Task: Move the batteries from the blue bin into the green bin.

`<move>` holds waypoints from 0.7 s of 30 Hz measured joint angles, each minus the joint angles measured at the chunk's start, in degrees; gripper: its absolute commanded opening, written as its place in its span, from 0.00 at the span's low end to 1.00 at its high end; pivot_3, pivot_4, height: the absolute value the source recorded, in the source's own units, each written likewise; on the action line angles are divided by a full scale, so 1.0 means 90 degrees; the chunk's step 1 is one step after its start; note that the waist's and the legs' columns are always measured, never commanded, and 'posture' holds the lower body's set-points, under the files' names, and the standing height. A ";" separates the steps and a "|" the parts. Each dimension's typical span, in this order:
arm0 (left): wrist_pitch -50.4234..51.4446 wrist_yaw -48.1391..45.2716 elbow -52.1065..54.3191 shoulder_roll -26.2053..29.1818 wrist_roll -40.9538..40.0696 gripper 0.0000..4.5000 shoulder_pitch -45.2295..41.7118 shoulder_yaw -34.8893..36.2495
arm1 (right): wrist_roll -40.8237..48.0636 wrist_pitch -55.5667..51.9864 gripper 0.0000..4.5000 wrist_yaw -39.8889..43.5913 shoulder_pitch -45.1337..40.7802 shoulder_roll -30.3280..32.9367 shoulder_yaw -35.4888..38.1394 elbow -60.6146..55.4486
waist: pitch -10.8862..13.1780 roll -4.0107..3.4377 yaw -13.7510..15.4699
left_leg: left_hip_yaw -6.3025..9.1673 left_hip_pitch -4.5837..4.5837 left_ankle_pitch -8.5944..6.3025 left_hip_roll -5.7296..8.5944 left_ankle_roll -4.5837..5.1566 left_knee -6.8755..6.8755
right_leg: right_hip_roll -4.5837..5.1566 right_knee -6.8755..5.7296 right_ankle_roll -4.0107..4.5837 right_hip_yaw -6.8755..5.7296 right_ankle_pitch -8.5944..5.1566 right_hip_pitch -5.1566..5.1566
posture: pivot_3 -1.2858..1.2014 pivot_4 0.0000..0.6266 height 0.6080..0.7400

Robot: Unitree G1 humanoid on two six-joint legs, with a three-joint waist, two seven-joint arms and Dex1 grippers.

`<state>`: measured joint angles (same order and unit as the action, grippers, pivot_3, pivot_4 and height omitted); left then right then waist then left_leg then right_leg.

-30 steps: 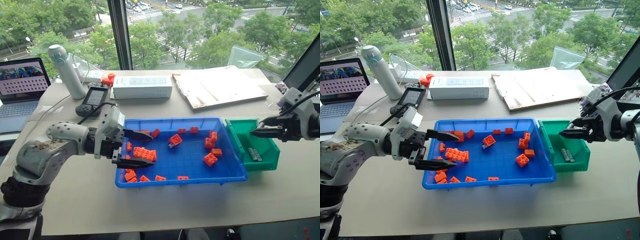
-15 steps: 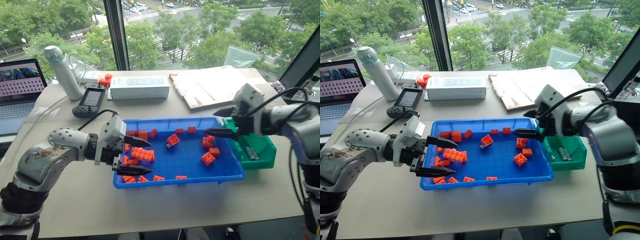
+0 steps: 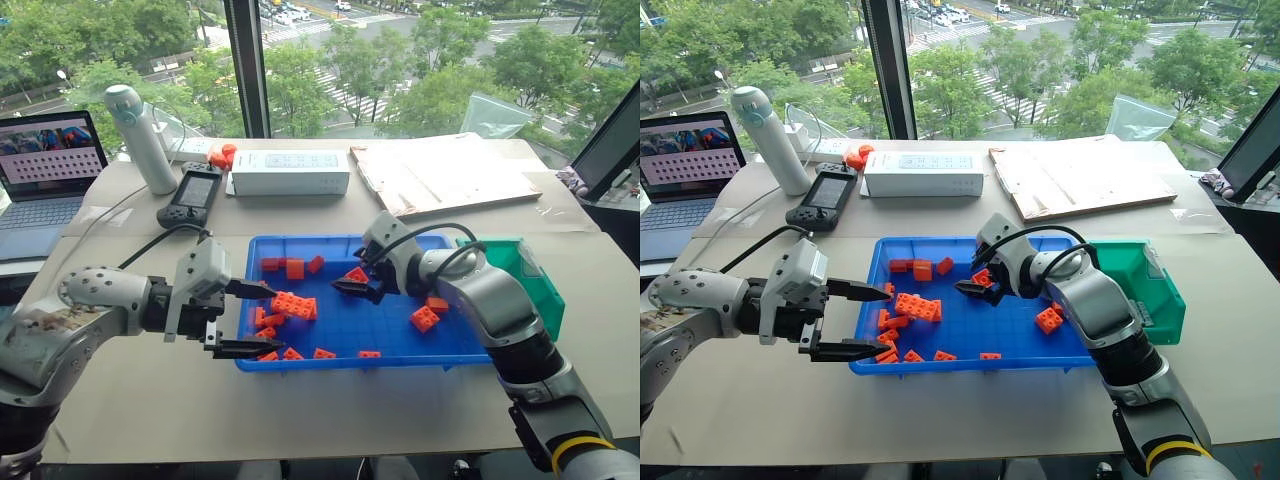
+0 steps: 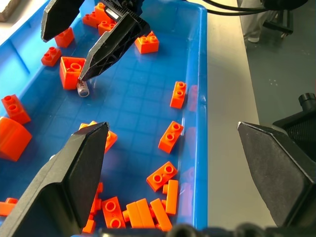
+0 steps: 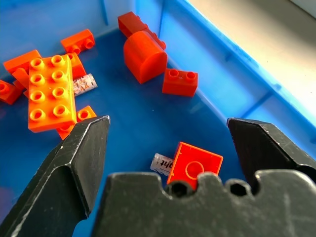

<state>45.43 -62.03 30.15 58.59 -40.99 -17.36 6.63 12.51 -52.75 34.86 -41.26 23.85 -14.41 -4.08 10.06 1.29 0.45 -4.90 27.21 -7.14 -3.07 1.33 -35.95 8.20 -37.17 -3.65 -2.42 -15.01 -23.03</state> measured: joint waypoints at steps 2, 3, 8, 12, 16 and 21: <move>0.0000 0.0043 0.0066 0.0000 -0.0018 1.00 0.0061 0.0071 | 0.0001 -0.0001 0.99 -0.0092 0.0012 -0.0122 0.0057 0.0146 | 0.0000 0.0000 0.0003 | 0.0000 0.0004 0.0000 0.0000 0.0000 0.0000 | 0.0000 0.0001 0.0000 0.0000 0.0000 -0.0001 | 0.52 0.24 0.92; 0.0002 0.0080 0.0102 0.0000 -0.0064 1.00 0.0084 0.0117 | 0.0001 -0.0001 0.99 -0.0141 0.0042 -0.0195 0.0079 0.0206 | 0.0000 0.0000 0.0006 | 0.0000 0.0004 0.0000 0.0000 0.0000 0.0000 | 0.0000 0.0001 0.0000 -0.0001 0.0000 -0.0001 | 0.52 0.24 0.92; 0.0041 0.0166 0.0227 0.0003 -0.0176 1.00 0.0204 0.0169 | -0.0023 -0.0001 0.63 -0.0230 0.0217 -0.0253 0.0088 0.0424 | 0.0000 0.0000 0.0002 | 0.0000 0.0004 0.0001 0.0000 -0.0001 0.0001 | -0.0001 0.0000 0.0000 0.0000 0.0000 -0.0003 | 0.52 0.24 0.92; 0.0081 0.0192 0.0289 0.0021 -0.0212 1.00 0.0202 0.0176 | -0.0030 0.0033 0.40 -0.0245 0.0218 -0.0216 0.0206 0.0432 | 0.0000 -0.0001 -0.0004 | 0.0000 0.0003 0.0001 -0.0001 -0.0001 0.0001 | -0.0001 -0.0001 0.0001 0.0000 0.0000 -0.0004 | 0.52 0.24 0.92; 0.0078 0.0135 0.0254 0.0016 -0.0210 1.00 0.0071 0.0091 | 0.0184 0.0241 0.40 0.0076 0.0205 -0.0091 0.0492 0.0392 | 0.0001 -0.0001 0.0009 | 0.0000 0.0005 0.0001 0.0000 -0.0001 0.0001 | -0.0002 0.0000 0.0000 0.0000 0.0001 -0.0004 | 0.52 0.24 0.92; -0.0145 -0.0086 -0.0121 -0.0059 -0.0055 1.00 -0.0360 -0.0307 | 0.0480 0.0208 0.40 0.0766 0.0235 0.1206 0.1035 0.0181 | 0.0001 -0.0001 0.0050 | 0.0001 0.0004 0.0001 0.0002 0.0003 -0.0003 | -0.0001 0.0009 -0.0003 -0.0004 0.0003 -0.0005 | 0.52 0.24 0.92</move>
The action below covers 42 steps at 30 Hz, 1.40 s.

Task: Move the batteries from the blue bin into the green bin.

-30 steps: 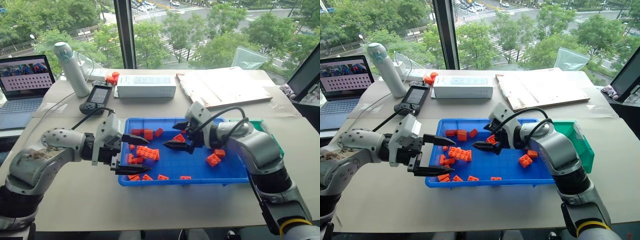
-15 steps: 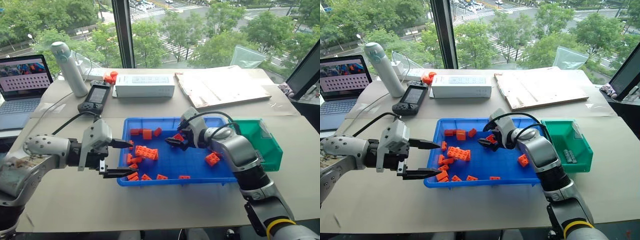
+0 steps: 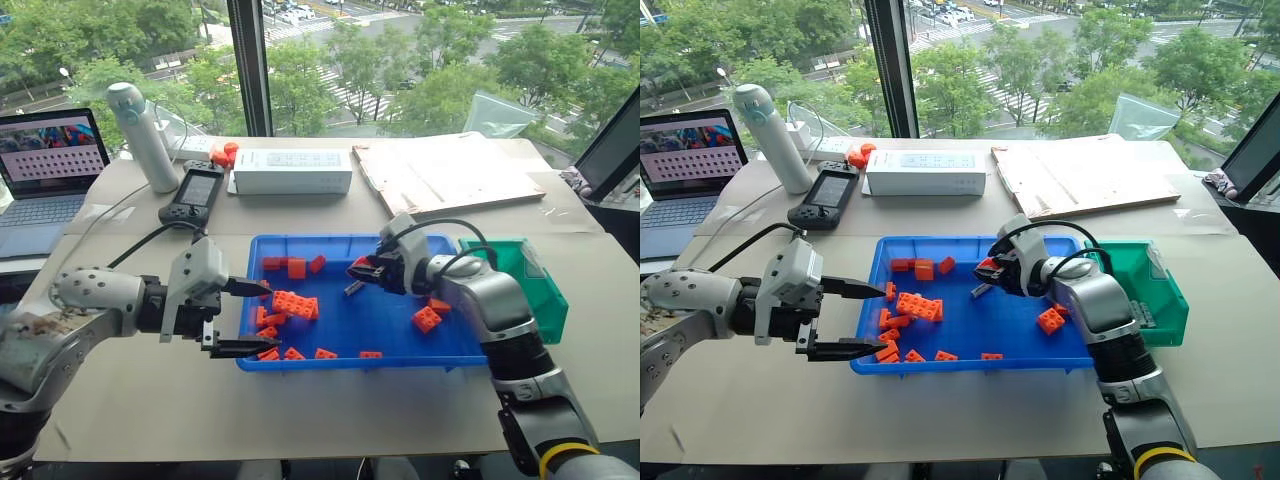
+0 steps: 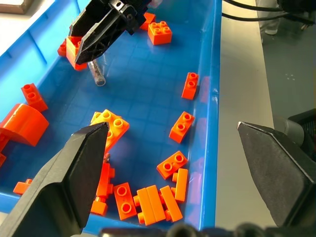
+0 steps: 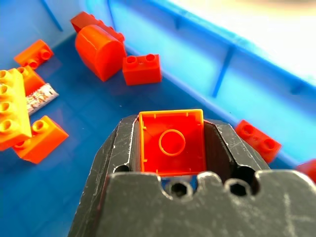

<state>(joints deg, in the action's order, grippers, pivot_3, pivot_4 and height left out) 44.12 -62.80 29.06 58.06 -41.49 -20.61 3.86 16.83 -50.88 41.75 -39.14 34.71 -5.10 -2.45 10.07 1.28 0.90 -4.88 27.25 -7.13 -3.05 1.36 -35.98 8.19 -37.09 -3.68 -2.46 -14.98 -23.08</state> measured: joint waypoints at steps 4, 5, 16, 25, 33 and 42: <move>-0.0166 -0.0127 -0.0261 -0.0143 0.0132 1.00 -0.0228 -0.0246 | -0.0009 0.0003 0.60 0.0201 0.0307 0.0587 0.0185 -0.0044 | -0.0001 0.0002 -0.0058 | -0.0003 0.0000 0.0001 -0.0002 0.0000 0.0006 | -0.0002 -0.0004 0.0004 0.0008 -0.0001 0.0003 | 0.52 0.24 0.92; -0.0197 -0.0146 -0.0285 -0.0175 0.0150 1.00 -0.0270 -0.0315 | -0.0026 0.0005 0.67 0.0209 0.0391 0.0603 0.0183 -0.0041 | -0.0001 0.0002 -0.0081 | -0.0004 0.0000 0.0001 -0.0002 0.0001 0.0007 | -0.0002 -0.0005 0.0004 0.0011 -0.0001 0.0003 | 0.52 0.24 0.92; -0.0317 -0.0260 -0.0423 -0.0268 0.0350 1.00 -0.0360 -0.0475 | 0.0072 0.0381 0.95 0.0720 0.0244 0.0247 -0.0267 -0.0365 | 0.0000 0.0001 -0.0106 | -0.0002 0.0001 0.0003 -0.0001 0.0003 0.0005 | -0.0003 -0.0005 0.0003 0.0012 -0.0002 0.0003 | 0.52 0.24 0.92; -0.0254 -0.0114 -0.0237 -0.0209 0.0327 1.00 -0.0054 -0.0248 | -0.0235 0.1113 0.95 0.0988 0.0048 -0.0304 -0.0968 0.0333 | 0.0000 0.0002 -0.0073 | -0.0001 0.0001 0.0003 -0.0002 0.0003 -0.0001 | -0.0004 -0.0005 0.0001 0.0011 0.0000 0.0003 | 0.52 0.24 0.92; -0.0143 0.0045 -0.0050 -0.0135 0.0274 1.00 0.0160 0.0007 | -0.0913 0.2104 0.95 0.1397 -0.0309 -0.0540 -0.1632 0.1721 | 0.0000 0.0001 -0.0085 | -0.0002 0.0002 0.0003 -0.0001 0.0003 0.0000 | -0.0004 -0.0006 0.0001 0.0010 0.0000 0.0003 | 0.52 0.24 0.92; -0.0137 0.0136 0.0042 -0.0081 0.0179 1.00 0.0299 0.0186 | -0.1171 0.2343 0.42 0.1466 -0.0373 -0.0553 -0.1586 0.1990 | -0.0001 0.0002 -0.0094 | 0.0001 -0.0002 0.0004 -0.0003 0.0000 -0.0001 | -0.0006 -0.0007 0.0002 0.0009 0.0000 0.0004 | 0.52 0.24 0.92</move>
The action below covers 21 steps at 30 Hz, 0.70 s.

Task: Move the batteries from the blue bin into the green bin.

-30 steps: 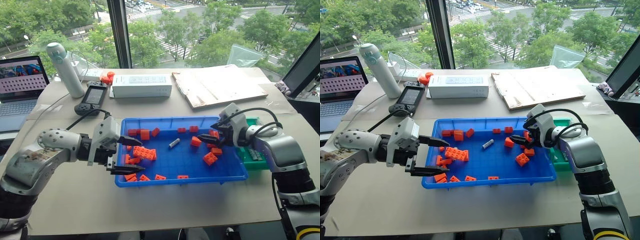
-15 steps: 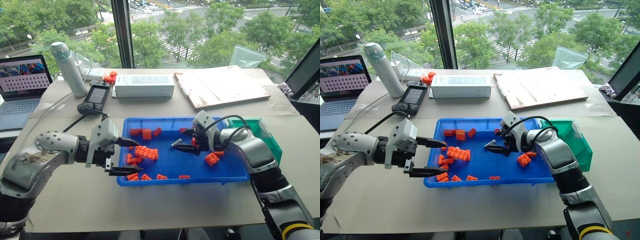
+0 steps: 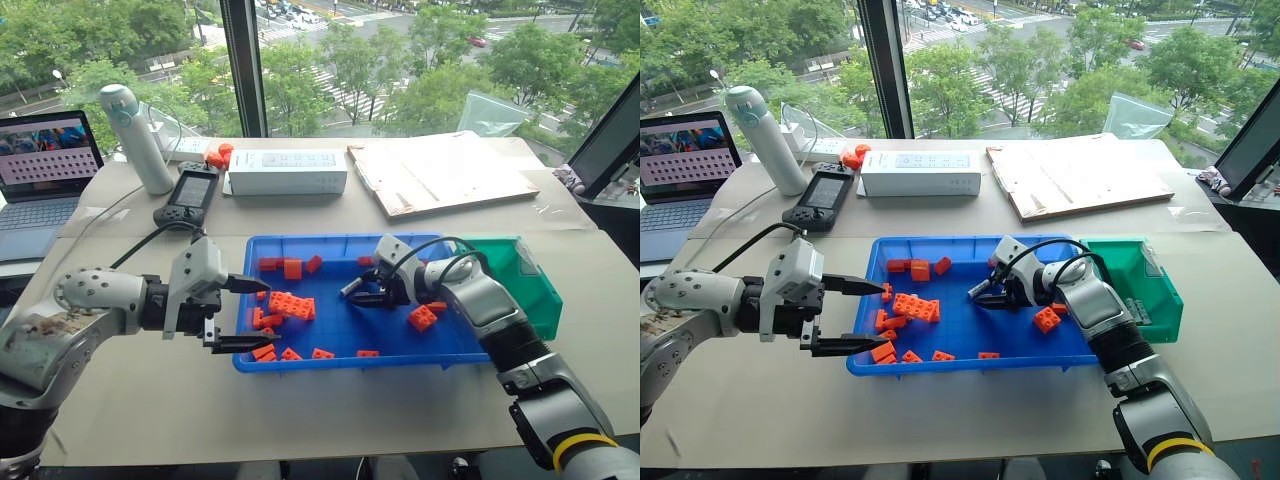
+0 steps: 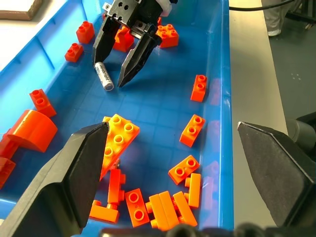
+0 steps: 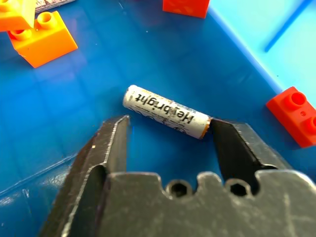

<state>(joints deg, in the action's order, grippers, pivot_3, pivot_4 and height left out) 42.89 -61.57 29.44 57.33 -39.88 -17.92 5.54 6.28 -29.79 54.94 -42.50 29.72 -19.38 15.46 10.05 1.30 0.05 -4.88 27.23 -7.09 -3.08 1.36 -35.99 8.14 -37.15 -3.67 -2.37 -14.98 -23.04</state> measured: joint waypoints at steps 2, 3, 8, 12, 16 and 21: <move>-0.0001 0.0006 -0.0012 0.0009 0.0001 1.00 -0.0013 -0.0001 | -0.0046 0.0001 0.25 0.0007 0.0001 0.0002 0.0020 -0.0001 | 0.0000 0.0000 -0.0001 | 0.0000 0.0000 0.0000 0.0000 0.0000 0.0000 | 0.0000 0.0000 0.0000 0.0000 0.0000 0.0000 | 0.52 0.24 0.92; -0.0001 0.0007 -0.0022 0.0009 0.0003 1.00 -0.0021 -0.0002 | -0.0052 0.0001 0.17 0.0016 0.0003 0.0011 0.0028 -0.0004 | 0.0000 0.0000 0.0000 | 0.0000 0.0000 0.0000 0.0000 0.0000 0.0000 | 0.0000 0.0000 0.0000 0.0000 0.0000 0.0000 | 0.52 0.24 0.92; -0.0005 0.0006 -0.0033 0.0008 0.0005 1.00 -0.0049 -0.0023 | -0.0057 -0.0014 0.00 0.0139 0.0024 0.0041 0.0067 -0.0045 | 0.0000 0.0000 -0.0001 | 0.0000 0.0000 0.0000 0.0000 0.0000 0.0000 | 0.0000 0.0000 0.0000 0.0000 0.0000 0.0000 | 0.52 0.24 0.92; -0.0010 -0.0004 -0.0090 0.0008 0.0019 1.00 -0.0120 -0.0066 | -0.0058 -0.0102 0.00 0.0243 0.0064 0.0166 0.0069 -0.0175 | 0.0000 0.0000 0.0006 | -0.0001 0.0001 0.0000 0.0000 0.0000 0.0000 | 0.0000 0.0000 0.0000 0.0000 0.0000 0.0000 | 0.52 0.24 0.92; -0.0010 -0.0037 -0.0114 0.0008 0.0026 1.00 -0.0176 -0.0087 | -0.0018 -0.0452 0.13 0.0377 0.0063 0.0397 0.0204 -0.0380 | 0.0000 0.0000 0.0010 | -0.0002 0.0002 0.0000 0.0000 0.0000 0.0000 | 0.0000 0.0000 0.0000 0.0001 0.0000 -0.0001 | 0.52 0.24 0.92; -0.0010 -0.0054 -0.0114 0.0008 0.0029 1.00 -0.0176 -0.0088 | 0.0197 -0.0515 0.49 0.0428 -0.0169 0.0400 0.0501 -0.0415 | 0.0001 0.0000 -0.0013 | -0.0002 0.0002 0.0000 0.0000 -0.0001 0.0003 | 0.0000 0.0000 0.0000 0.0001 0.0000 -0.0002 | 0.52 0.24 0.92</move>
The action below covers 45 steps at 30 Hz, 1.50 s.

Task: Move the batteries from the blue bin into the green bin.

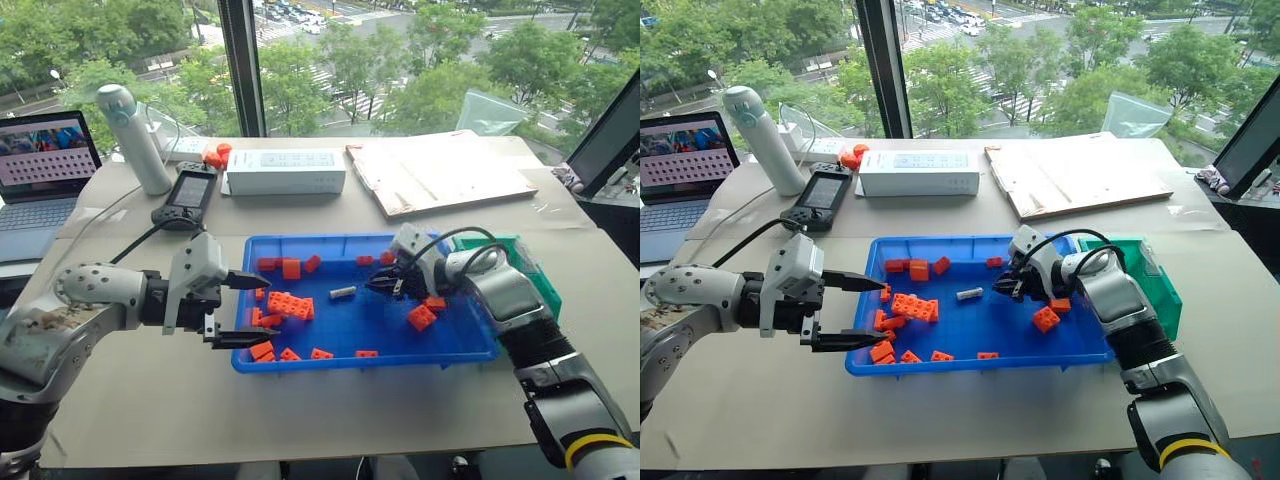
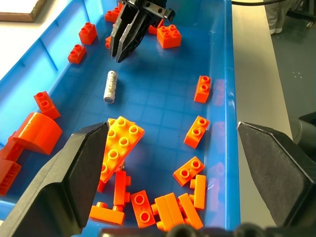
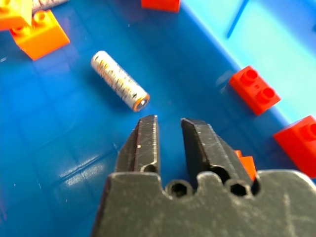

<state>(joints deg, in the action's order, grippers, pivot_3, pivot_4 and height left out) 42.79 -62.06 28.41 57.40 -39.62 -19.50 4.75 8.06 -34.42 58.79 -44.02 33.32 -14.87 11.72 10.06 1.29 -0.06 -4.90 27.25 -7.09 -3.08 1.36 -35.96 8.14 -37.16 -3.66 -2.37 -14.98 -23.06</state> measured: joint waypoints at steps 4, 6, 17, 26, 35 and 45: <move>0.0000 -0.0008 0.0000 0.0004 0.0000 1.00 -0.0002 0.0000 | -0.0004 0.0204 0.63 -0.0010 -0.0295 -0.0343 -0.0015 0.0054 | 0.0000 0.0000 -0.0038 | 0.0001 0.0000 0.0001 -0.0001 -0.0002 0.0003 | -0.0003 -0.0001 0.0001 0.0000 0.0000 -0.0001 | 0.52 0.24 0.92; 0.0000 -0.0007 0.0000 0.0005 0.0001 1.00 -0.0001 0.0001 | -0.0025 0.0343 0.63 0.0060 -0.0339 -0.0428 -0.0104 0.0108 | 0.0000 0.0000 -0.0042 | 0.0001 0.0001 0.0001 0.0000 -0.0001 0.0002 | -0.0002 0.0000 0.0000 0.0000 -0.0001 0.0001 | 0.52 0.24 0.92; 0.0018 0.0039 0.0112 0.0144 -0.0060 1.00 0.0272 0.0118 | -0.0311 0.0418 0.63 0.0295 -0.0234 -0.0767 -0.0643 0.0339 | 0.0000 0.0000 -0.0062 | 0.0002 0.0000 0.0002 -0.0004 -0.0004 0.0001 | -0.0004 -0.0004 0.0002 0.0000 0.0000 -0.0001 | 0.52 0.24 0.92; -0.0004 0.0130 0.0136 0.0143 -0.0052 1.00 0.0192 0.0101 | -0.0600 0.0436 0.06 0.0001 -0.0221 -0.0903 -0.0723 0.0577 | 0.0000 0.0000 -0.0055 | 0.0002 0.0000 0.0003 -0.0006 -0.0005 0.0001 | -0.0007 -0.0004 0.0003 0.0000 0.0001 -0.0002 | 0.52 0.24 0.92; -0.0019 0.0091 -0.0019 -0.0104 -0.0077 1.00 -0.0139 -0.0088 | 0.0161 -0.0449 0.06 -0.0056 -0.0295 -0.0433 0.0499 -0.0004 | 0.0001 -0.0001 -0.0021 | 0.0001 0.0003 0.0003 -0.0005 -0.0005 -0.0001 | -0.0007 -0.0004 0.0003 0.0001 0.0002 -0.0001 | 0.52 0.24 0.92; 0.0129 0.0357 -0.0567 -0.0929 -0.0682 1.00 -0.1260 0.0161 | 0.0193 -0.0609 0.06 0.0584 0.0560 0.3050 0.1740 -0.0280 | 0.0002 0.0003 0.0109 | -0.0008 0.0003 -0.0005 0.0000 0.0009 -0.0003 | -0.0001 0.0008 -0.0002 0.0009 0.0000 0.0005 | 0.52 0.24 0.92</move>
<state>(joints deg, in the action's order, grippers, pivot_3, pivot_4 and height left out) 43.95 -58.85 23.31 49.04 -45.76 -30.84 6.20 9.79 -39.91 64.05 -38.98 60.77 0.80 9.20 10.08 1.32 0.92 -4.97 27.28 -7.14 -3.08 1.44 -35.99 8.13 -37.09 -3.68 -2.28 -14.99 -23.01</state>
